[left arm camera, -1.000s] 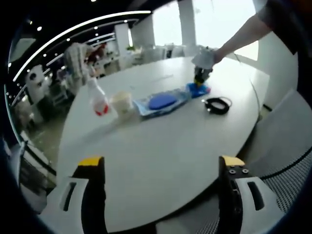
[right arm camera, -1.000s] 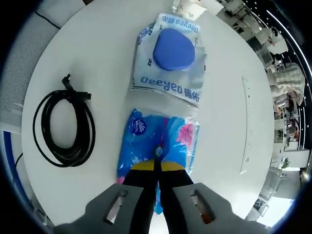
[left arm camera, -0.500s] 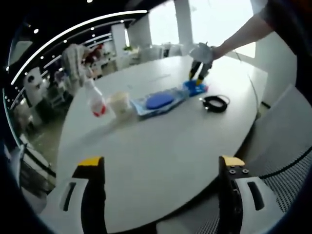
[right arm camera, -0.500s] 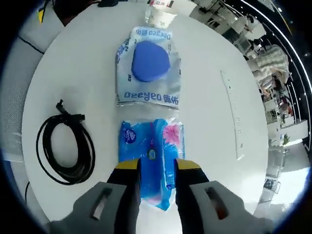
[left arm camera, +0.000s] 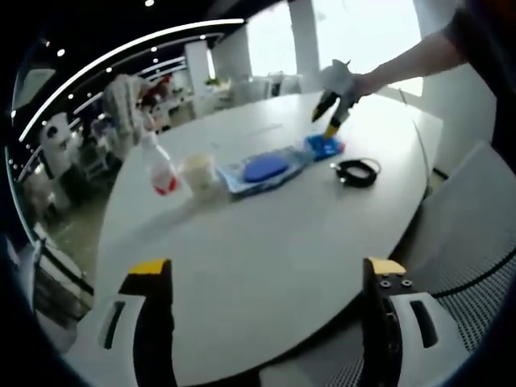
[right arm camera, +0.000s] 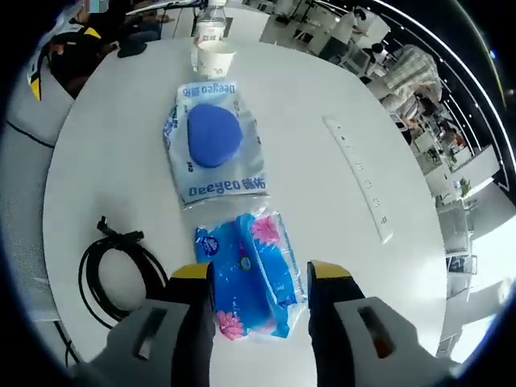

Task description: Arrange the tabletop items into an orderly group along one side of the table until the central work area is clear of visible clutter.

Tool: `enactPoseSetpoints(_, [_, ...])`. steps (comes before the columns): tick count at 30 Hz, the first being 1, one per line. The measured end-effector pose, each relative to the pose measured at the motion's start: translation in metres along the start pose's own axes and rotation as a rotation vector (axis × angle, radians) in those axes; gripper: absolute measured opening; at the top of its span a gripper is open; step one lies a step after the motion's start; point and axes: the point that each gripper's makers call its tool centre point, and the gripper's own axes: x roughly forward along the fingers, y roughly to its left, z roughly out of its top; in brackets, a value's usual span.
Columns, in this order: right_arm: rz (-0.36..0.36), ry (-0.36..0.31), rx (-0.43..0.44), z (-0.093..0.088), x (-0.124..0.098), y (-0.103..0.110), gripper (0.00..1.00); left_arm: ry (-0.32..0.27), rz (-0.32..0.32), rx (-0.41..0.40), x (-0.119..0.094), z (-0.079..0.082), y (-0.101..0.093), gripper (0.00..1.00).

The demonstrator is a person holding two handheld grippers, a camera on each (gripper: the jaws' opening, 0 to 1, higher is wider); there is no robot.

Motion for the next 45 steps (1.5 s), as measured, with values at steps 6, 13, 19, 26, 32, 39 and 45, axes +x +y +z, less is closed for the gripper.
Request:
enactPoseSetpoints(6, [0.000, -0.009, 0.036, -0.001, -0.006, 0.004, 0.50, 0.008, -0.003, 0.013, 0.000, -0.001, -0.001, 0.94])
enactPoseSetpoints(13, [-0.011, -0.018, 0.080, -0.007, -0.015, 0.006, 0.56, 0.006, -0.006, 0.012, 0.001, 0.000, -0.001, 0.94])
enactPoseSetpoints(19, [-0.037, -0.024, 0.118, -0.011, -0.027, 0.010, 0.58, 0.015, -0.017, 0.031, 0.002, -0.003, -0.003, 0.93])
enactPoseSetpoints(26, [-0.061, -0.065, 0.205, -0.009, -0.034, 0.016, 0.59, 0.015, -0.015, 0.035, 0.001, -0.004, -0.003, 0.92])
enactPoseSetpoints(32, [-0.086, -0.115, 0.300, -0.004, -0.037, 0.021, 0.62, 0.010, -0.008, 0.028, 0.001, -0.004, -0.001, 0.92])
enactPoseSetpoints(39, [-0.120, -0.153, 0.361, -0.003, -0.041, 0.031, 0.64, 0.004, 0.003, 0.017, 0.001, -0.003, 0.001, 0.93])
enactPoseSetpoints(45, [-0.144, -0.182, 0.416, -0.005, -0.043, 0.037, 0.68, 0.010, 0.004, 0.016, 0.001, -0.005, 0.002, 0.93])
